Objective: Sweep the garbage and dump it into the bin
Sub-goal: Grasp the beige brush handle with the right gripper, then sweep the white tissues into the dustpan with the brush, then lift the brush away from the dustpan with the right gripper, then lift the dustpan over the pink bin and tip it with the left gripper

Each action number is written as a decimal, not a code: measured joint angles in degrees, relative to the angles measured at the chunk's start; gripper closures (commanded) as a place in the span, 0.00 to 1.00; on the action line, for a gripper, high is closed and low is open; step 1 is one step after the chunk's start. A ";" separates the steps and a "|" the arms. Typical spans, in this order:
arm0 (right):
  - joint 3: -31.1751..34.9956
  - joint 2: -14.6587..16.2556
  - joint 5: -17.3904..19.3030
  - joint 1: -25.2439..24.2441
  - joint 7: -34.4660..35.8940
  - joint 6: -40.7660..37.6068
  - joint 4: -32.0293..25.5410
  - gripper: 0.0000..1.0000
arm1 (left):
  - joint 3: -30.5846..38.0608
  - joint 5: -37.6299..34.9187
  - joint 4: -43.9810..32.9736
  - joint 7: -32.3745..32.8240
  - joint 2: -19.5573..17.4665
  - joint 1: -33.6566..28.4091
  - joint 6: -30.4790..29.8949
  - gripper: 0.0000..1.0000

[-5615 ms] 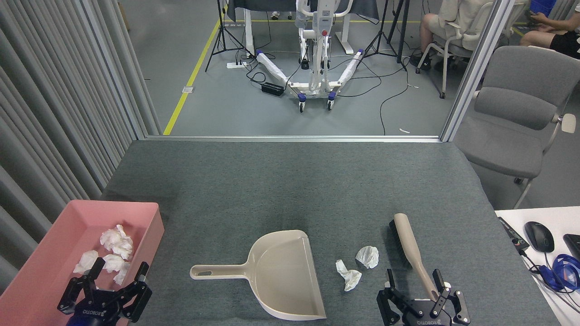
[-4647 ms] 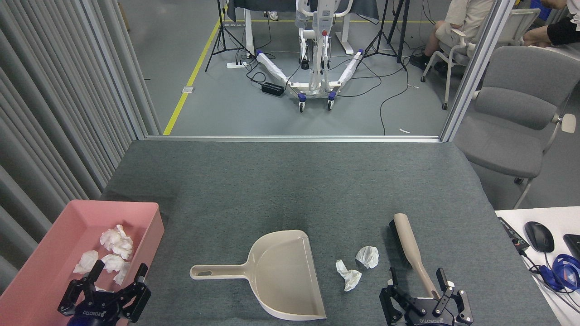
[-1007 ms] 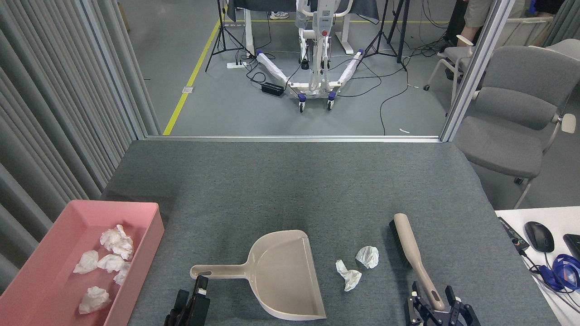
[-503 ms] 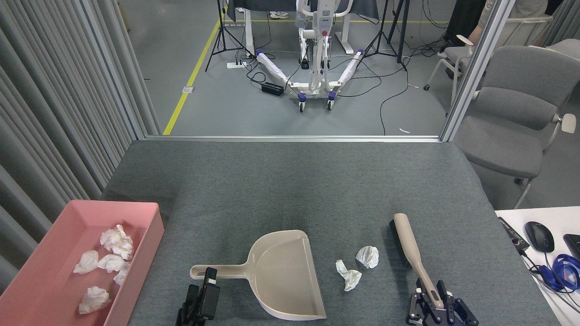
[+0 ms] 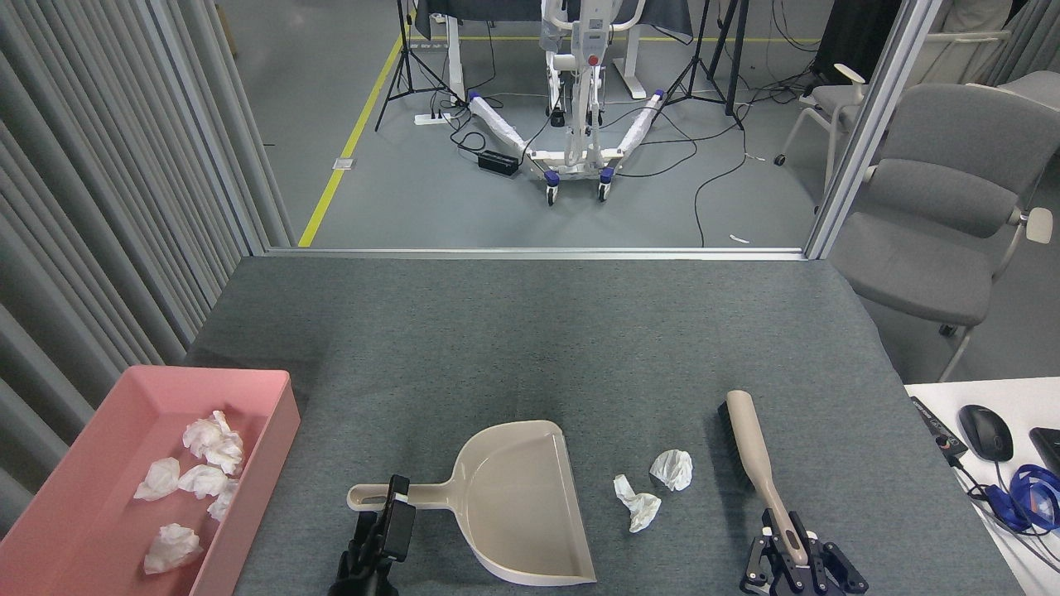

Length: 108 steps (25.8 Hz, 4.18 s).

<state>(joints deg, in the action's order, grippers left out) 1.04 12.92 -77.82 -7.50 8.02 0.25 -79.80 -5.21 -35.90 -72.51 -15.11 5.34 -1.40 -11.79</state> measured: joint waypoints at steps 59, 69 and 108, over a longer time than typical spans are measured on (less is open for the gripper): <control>-27.83 -12.24 -6.16 -10.57 1.64 2.72 -12.11 1.00 | -0.21 3.07 3.05 -3.44 -0.27 0.78 -7.68 0.89; -27.03 -12.05 -6.32 -10.28 2.35 3.16 -14.98 1.00 | -0.48 8.22 0.33 -5.81 -0.52 -0.66 -7.78 0.90; -5.38 4.35 2.21 -5.17 1.71 1.17 -8.28 0.99 | -7.51 32.36 -14.98 -7.84 -13.66 -0.57 2.35 0.94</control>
<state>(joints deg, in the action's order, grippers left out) -4.33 17.27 -75.61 -12.67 9.74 1.42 -88.09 -12.72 -3.54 -87.49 -22.96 -8.32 -1.98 -9.44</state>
